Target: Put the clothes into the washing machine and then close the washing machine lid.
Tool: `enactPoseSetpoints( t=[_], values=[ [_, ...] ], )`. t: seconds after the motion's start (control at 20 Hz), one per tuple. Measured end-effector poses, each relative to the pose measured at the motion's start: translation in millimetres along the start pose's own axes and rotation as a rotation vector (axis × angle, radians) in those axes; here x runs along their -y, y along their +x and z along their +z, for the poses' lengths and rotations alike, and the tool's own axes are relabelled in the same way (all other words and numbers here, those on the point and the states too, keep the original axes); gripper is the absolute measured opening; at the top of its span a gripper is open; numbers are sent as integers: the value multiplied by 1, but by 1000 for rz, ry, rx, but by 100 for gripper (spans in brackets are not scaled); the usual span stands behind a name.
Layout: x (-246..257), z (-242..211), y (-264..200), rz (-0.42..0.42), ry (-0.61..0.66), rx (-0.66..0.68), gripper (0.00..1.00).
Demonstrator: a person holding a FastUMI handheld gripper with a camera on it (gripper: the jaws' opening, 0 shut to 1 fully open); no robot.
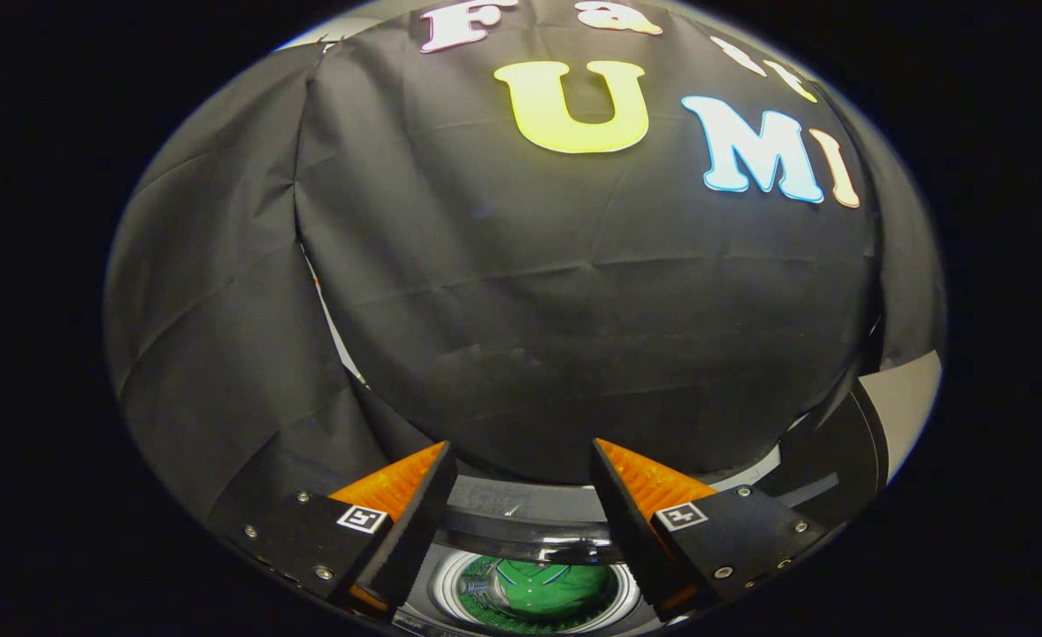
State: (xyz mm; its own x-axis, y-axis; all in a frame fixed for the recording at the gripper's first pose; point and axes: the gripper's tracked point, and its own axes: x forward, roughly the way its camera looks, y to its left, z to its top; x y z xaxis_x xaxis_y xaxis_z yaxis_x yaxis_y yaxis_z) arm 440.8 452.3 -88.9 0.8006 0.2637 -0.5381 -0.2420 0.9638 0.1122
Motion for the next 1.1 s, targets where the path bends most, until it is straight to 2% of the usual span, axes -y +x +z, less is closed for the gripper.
enactPoseSetpoints(
  t=[0.5, 0.9, 1.1],
  values=[
    [-9, -34, -38, 2, -23, 82, 94],
    [-16, -78, -58, 36, -10, 24, 93],
    [-12, -120, -62, 33, -15, -47, 93]
  ],
)
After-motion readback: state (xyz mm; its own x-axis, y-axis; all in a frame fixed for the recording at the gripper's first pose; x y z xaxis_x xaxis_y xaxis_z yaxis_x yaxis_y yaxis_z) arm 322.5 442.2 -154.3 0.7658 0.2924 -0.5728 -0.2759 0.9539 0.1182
